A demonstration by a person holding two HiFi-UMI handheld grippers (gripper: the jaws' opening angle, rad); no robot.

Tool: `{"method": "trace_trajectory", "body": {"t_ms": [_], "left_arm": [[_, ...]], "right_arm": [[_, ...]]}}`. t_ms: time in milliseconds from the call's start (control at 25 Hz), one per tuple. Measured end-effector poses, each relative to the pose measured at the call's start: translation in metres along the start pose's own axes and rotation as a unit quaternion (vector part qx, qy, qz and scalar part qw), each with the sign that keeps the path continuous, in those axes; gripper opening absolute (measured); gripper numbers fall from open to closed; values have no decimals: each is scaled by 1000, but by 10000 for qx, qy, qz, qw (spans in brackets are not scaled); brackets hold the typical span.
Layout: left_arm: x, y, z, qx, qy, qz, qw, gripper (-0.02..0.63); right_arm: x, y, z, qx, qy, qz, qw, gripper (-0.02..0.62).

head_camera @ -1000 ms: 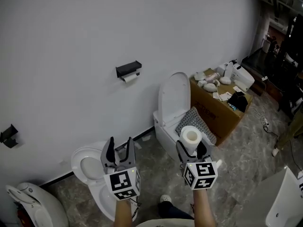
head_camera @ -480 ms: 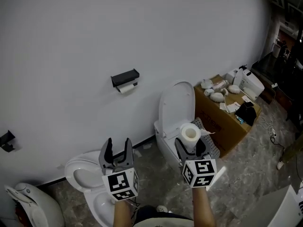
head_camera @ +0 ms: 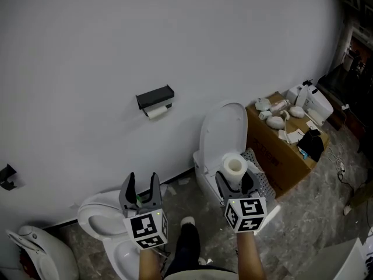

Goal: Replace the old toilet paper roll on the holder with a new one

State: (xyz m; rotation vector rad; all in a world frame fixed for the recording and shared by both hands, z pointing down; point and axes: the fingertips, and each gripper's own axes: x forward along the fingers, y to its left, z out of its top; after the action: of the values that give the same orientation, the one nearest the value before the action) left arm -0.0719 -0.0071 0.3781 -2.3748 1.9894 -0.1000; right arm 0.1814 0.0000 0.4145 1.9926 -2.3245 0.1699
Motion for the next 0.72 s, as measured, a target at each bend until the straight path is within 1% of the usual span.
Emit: {"method": "trace_trajectory", "body": {"t_ms": [280, 520, 720], "left_arm": [[76, 9, -5, -26, -84, 10, 10000, 229], [149, 29, -2, 22, -73, 70, 9999, 229], [206, 48, 10, 50, -156, 164, 9997, 229]], "right_arm": [[78, -11, 6, -68, -2, 80, 9999, 301], [157, -14, 27, -168, -77, 217, 9996, 301], [220, -17, 47, -207, -154, 282, 9993, 301]]}}
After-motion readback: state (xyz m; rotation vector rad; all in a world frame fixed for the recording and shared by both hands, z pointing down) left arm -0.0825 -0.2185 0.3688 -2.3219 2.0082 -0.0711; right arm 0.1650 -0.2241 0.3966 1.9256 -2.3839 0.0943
